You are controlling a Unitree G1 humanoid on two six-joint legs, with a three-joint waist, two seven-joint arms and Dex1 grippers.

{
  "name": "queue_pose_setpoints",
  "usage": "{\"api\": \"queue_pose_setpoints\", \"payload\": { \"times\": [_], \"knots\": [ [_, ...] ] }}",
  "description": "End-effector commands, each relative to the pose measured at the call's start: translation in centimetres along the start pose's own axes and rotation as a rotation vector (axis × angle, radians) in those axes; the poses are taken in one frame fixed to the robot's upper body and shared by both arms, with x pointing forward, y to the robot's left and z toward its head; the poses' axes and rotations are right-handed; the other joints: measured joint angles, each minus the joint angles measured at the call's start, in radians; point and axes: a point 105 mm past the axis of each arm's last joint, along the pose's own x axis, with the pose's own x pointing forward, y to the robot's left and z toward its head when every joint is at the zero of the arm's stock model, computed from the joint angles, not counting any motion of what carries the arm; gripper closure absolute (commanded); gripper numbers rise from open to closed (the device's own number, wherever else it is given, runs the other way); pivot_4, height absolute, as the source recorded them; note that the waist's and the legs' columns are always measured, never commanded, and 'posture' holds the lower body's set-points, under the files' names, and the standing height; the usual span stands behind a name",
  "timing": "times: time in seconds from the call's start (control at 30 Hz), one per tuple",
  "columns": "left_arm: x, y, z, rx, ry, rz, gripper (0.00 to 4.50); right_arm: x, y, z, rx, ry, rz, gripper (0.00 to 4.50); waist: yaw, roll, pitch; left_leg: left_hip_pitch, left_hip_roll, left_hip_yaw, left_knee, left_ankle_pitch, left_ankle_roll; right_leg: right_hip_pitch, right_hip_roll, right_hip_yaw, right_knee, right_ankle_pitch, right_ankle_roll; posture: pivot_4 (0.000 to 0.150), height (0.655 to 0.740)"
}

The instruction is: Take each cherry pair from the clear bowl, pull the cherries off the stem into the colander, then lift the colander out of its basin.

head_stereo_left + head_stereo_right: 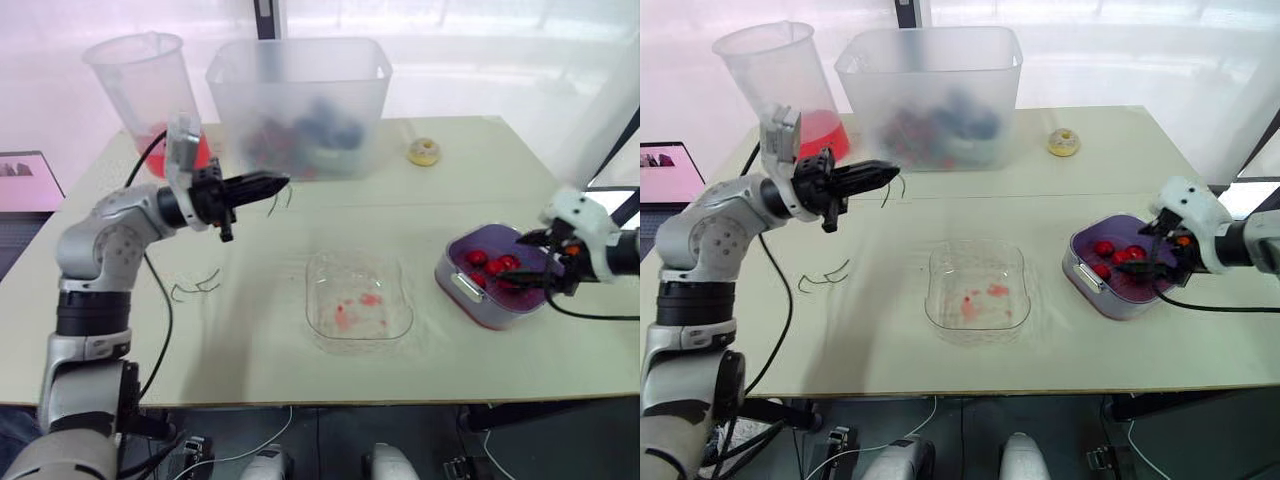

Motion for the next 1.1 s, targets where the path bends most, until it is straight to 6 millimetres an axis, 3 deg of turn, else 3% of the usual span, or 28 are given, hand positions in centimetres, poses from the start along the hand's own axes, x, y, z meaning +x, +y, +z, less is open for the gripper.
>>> {"api": "queue_pose_setpoints", "payload": {
  "times": [0.03,0.23,0.43,0.53,0.7,0.77,0.93,1.1],
  "knots": [
    [-3.0,1.5,-1.9,-0.097,0.13,0.116,4.5,-2.6,0.9,4.0,-0.05,-0.138,0.013,0.02,-0.001,0.001,0.0,0.0,0.0,0.0,0.0,0.0,0.0,0.0,0.0,0.0,0.0,0.0,0.0,0.15,0.74],
    [-9.2,3.1,-8.3,-0.463,0.317,0.349,4.5,-3.8,2.2,6.1,-0.037,-0.236,0.039,0.02,0.002,0.001,0.0,0.0,0.0,-0.001,0.0,0.0,0.0,0.0,0.0,0.0,0.0,0.0,0.0,0.15,0.74],
    [-11.0,4.0,-12.3,-0.603,0.386,0.457,4.5,-4.0,3.3,7.1,-0.016,-0.3,0.1,0.02,0.008,0.0,0.0,0.0,-0.001,-0.001,0.0,0.0,0.0,0.001,-0.001,0.0,0.0,0.0,0.0,0.15,0.74],
    [-11.4,4.6,-13.7,-0.581,0.454,0.497,3.53,-4.1,3.1,6.9,-0.013,-0.301,0.091,0.0,0.004,0.0,0.0,0.0,-0.001,-0.001,0.0,0.0,0.0,0.001,-0.001,0.0,0.0,0.0,0.0,0.15,0.74],
    [-12.3,6.1,-12.8,-0.509,0.453,0.569,0.95,-4.4,3.3,6.6,-0.006,-0.301,0.089,0.0,0.002,0.0,0.0,0.0,-0.001,0.0,0.0,0.0,0.0,0.0,0.0,0.0,0.001,0.0,0.0,0.15,0.74],
    [-13.2,7.0,-11.4,-0.437,0.436,0.61,0.06,-4.5,3.6,6.5,0.0,-0.3,0.091,0.0,0.001,0.0,0.0,0.0,-0.001,0.0,0.0,0.0,0.0,0.0,-0.001,0.0,0.001,0.0,0.0,0.15,0.74],
    [-14.3,8.0,-7.5,-0.318,0.344,0.644,0.06,-4.9,4.0,6.5,0.016,-0.3,0.096,0.0,0.0,0.0,0.0,0.0,0.0,0.0,0.0,0.0,0.0,-0.001,0.0,0.0,0.001,0.0,0.0,0.15,0.74],
    [-12.8,7.1,-5.1,-0.257,0.312,0.545,0.06,-5.2,4.4,6.8,0.023,-0.296,0.098,0.0,0.005,0.0,0.0,0.0,0.0,-0.001,0.0,0.0,0.0,0.0,-0.001,0.0,0.001,0.0,0.0,0.15,0.74]
  ]
}}
